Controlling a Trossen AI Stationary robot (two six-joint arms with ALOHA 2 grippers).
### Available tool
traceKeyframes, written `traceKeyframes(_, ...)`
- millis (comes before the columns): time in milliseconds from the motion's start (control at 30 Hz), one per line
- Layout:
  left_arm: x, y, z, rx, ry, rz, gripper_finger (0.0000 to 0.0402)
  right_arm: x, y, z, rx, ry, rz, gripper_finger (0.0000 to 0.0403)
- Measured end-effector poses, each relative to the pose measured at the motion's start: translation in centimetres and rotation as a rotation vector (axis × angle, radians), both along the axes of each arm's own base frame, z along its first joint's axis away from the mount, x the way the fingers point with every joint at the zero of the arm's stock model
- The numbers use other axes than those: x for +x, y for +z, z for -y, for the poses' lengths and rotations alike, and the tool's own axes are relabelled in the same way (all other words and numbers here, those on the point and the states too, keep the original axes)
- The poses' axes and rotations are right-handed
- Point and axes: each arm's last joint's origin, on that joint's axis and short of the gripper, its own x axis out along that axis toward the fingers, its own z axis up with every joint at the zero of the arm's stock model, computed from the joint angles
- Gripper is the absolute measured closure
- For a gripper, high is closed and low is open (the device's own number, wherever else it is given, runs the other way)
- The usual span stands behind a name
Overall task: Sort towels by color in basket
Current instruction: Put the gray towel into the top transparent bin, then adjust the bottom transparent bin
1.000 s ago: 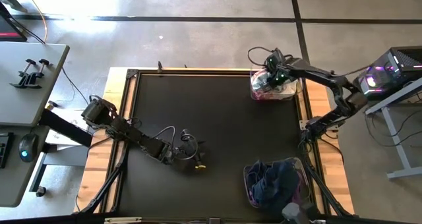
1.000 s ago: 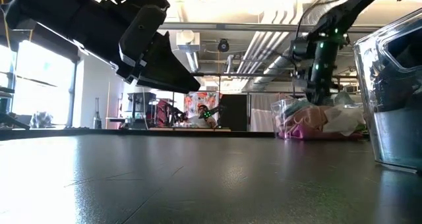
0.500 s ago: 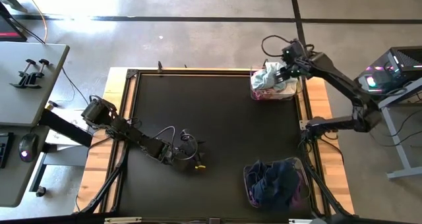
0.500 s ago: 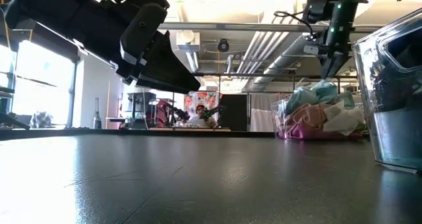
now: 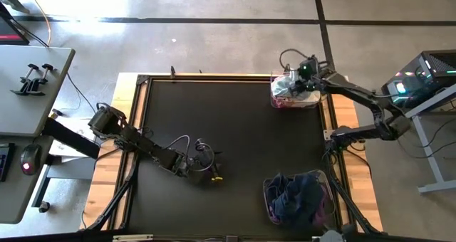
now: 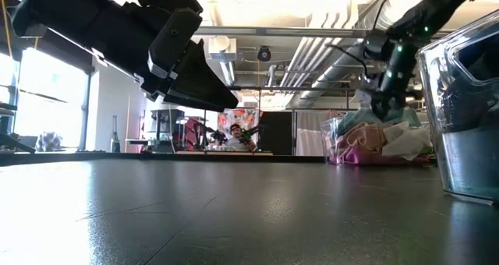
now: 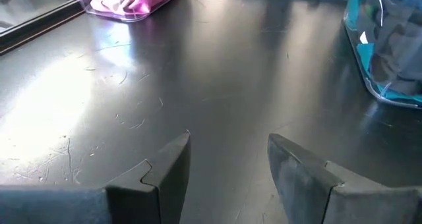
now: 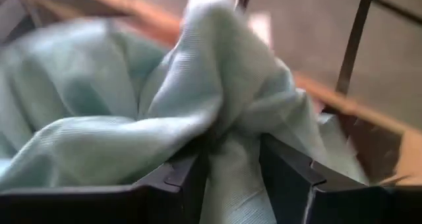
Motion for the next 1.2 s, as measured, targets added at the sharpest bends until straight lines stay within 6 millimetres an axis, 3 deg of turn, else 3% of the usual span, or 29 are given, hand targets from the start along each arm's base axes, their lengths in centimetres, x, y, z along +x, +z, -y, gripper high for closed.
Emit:
traceKeyframes(100, 0.0, 0.0, 0.0, 0.000, 0.000, 0.000, 0.0214, -0.2, -1.8, -0.4, 0.051, 0.024, -0.025, 0.0270)
traceKeyframes(233, 0.0, 0.0, 0.0, -0.001, 0.000, 0.001, 0.0214, -0.4, -1.6, -0.8, 0.054, 0.047, -0.074, 0.0270)
traceKeyframes(533, 0.0, 0.0, 0.0, -0.004, 0.003, 0.004, 0.0214, -1.0, 5.9, -2.8, 0.006, 0.043, -0.099, 0.0270)
traceKeyframes(633, 0.0, 0.1, 0.1, -0.007, -0.002, 0.010, 0.0214, -1.2, 7.9, -5.1, -0.026, 0.067, -0.050, 0.0270)
traceKeyframes(767, 0.0, 0.2, 0.5, -0.014, -0.012, 0.024, 0.0214, -1.7, 8.8, -10.0, 0.043, 0.119, 0.015, 0.0270)
traceKeyframes(933, 0.0, 0.3, 0.5, -0.021, -0.012, 0.041, 0.0214, -1.8, 6.6, -15.8, 0.203, 0.245, 0.090, 0.0270)
traceKeyframes(1200, 0.3, 0.4, 0.0, -0.017, 0.003, 0.044, 0.0214, 0.2, -1.2, -21.6, 0.471, 0.426, -0.008, 0.0270)
